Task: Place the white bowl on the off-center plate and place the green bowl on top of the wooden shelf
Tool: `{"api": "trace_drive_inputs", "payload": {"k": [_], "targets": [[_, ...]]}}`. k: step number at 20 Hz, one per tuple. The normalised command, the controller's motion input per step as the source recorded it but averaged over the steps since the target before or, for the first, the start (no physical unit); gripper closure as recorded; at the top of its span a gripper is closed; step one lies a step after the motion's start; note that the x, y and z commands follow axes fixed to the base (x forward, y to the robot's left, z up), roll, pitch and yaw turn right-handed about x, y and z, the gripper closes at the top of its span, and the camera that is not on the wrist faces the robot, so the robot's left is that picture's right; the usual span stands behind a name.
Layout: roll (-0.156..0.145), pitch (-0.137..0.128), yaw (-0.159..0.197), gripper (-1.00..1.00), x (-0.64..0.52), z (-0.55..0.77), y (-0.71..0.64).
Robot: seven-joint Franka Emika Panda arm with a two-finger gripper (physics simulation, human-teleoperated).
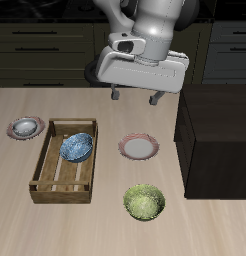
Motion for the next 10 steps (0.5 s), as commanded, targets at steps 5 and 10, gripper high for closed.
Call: {"api": "trace_drive_inputs", "payload": {"k": [5,10], "targets": [[0.011,-0.001,-0.01,-1.0,0.13,0.04,0.08],[0.014,-0.002,-0.014,-1.0,0.12,0.0,0.12]]}}
